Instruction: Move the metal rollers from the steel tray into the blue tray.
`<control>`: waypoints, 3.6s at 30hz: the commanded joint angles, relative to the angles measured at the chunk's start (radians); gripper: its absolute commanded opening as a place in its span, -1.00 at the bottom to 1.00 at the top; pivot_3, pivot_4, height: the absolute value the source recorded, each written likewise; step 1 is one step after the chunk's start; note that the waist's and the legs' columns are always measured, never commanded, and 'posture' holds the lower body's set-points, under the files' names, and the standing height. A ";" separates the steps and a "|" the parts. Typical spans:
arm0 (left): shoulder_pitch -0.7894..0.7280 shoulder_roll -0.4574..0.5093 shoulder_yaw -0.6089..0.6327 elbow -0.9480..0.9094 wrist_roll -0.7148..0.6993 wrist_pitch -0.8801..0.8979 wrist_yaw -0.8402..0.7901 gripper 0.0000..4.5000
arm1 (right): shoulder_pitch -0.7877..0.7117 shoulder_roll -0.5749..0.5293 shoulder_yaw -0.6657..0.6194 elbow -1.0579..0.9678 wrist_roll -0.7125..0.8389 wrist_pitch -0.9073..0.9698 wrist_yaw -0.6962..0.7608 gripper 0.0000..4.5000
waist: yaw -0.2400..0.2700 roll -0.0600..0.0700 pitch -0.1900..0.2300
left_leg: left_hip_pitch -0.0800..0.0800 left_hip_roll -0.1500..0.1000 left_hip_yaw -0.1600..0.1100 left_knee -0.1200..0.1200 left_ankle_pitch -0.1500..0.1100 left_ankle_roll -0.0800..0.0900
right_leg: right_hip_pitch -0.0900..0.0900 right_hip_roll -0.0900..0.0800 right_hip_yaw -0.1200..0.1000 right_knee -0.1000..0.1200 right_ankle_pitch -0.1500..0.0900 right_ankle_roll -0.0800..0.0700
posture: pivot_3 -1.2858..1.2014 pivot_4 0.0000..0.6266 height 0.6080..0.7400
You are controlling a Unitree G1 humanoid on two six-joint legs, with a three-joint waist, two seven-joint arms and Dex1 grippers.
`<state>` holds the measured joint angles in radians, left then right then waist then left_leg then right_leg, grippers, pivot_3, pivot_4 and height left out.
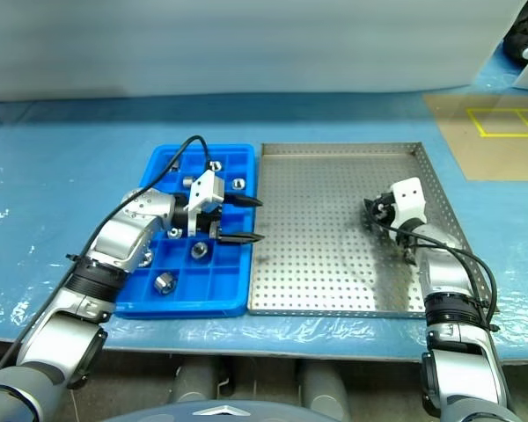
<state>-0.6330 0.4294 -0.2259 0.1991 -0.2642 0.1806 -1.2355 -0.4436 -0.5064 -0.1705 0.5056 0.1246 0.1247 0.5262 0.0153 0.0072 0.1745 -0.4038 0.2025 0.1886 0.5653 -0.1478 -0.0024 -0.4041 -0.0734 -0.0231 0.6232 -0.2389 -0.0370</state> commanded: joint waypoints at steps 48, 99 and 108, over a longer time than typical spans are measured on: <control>0.524 0.403 0.453 -0.623 -0.257 0.343 0.252 0.72 | -0.338 0.297 0.397 -0.035 0.081 0.110 0.551 0.44 | 0.139 -0.002 0.002 | -0.003 0.003 -0.009 -0.012 0.005 -0.009 | -0.009 0.000 -0.003 0.000 -0.002 -0.002 | 0.25 -0.52 1.00; -0.077 -0.084 -0.032 0.106 -0.041 -0.063 -0.148 0.72 | 0.486 -0.089 -0.163 -0.564 0.157 0.306 0.075 0.44 | -0.055 0.000 0.000 | 0.001 0.002 -0.008 -0.001 0.001 -0.002 | 0.002 0.006 0.001 -0.004 0.000 -0.001 | -0.28 -0.52 1.00; -0.044 -0.047 -0.020 0.053 -0.047 -0.038 -0.122 0.72 | 0.440 -0.088 -0.130 -0.505 0.143 0.266 0.084 0.03 | -0.054 0.001 0.000 | 0.002 0.003 -0.008 -0.001 0.001 -0.002 | 0.004 0.006 0.001 -0.003 0.000 -0.001 | -0.25 -0.52 1.00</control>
<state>-0.6765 0.3723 -0.2734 0.2929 -0.3042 0.1402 -1.3646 0.0071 -0.5838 -0.3061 -0.0025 0.2761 0.4048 0.6131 -0.0387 0.0079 0.1743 -0.4016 0.2052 0.1805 0.5647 -0.1469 -0.0043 -0.4003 -0.0677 -0.0224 0.6197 -0.2391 -0.0381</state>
